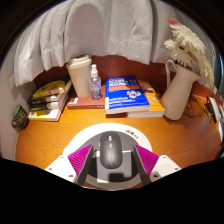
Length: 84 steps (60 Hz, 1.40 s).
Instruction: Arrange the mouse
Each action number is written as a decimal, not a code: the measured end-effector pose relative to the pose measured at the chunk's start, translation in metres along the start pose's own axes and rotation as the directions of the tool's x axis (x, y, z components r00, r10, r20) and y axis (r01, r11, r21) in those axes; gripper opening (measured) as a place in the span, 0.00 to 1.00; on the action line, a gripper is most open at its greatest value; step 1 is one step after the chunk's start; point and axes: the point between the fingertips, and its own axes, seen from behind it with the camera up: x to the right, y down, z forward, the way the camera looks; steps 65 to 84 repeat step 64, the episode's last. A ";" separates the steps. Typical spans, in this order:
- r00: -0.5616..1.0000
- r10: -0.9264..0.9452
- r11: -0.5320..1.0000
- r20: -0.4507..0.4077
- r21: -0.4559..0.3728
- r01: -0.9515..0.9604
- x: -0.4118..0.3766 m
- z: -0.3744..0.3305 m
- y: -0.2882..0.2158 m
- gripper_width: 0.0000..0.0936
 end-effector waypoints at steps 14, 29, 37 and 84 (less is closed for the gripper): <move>0.997 -0.032 0.991 0.076 0.132 0.022 -0.011 -0.127 -0.025 0.91; 0.990 -0.064 0.977 0.129 0.212 0.036 -0.004 -0.258 0.000 0.91; 0.987 -0.065 0.975 0.149 0.221 0.031 0.007 -0.299 0.020 0.90; 0.986 -0.042 0.977 0.159 0.213 0.007 0.020 -0.341 0.052 0.89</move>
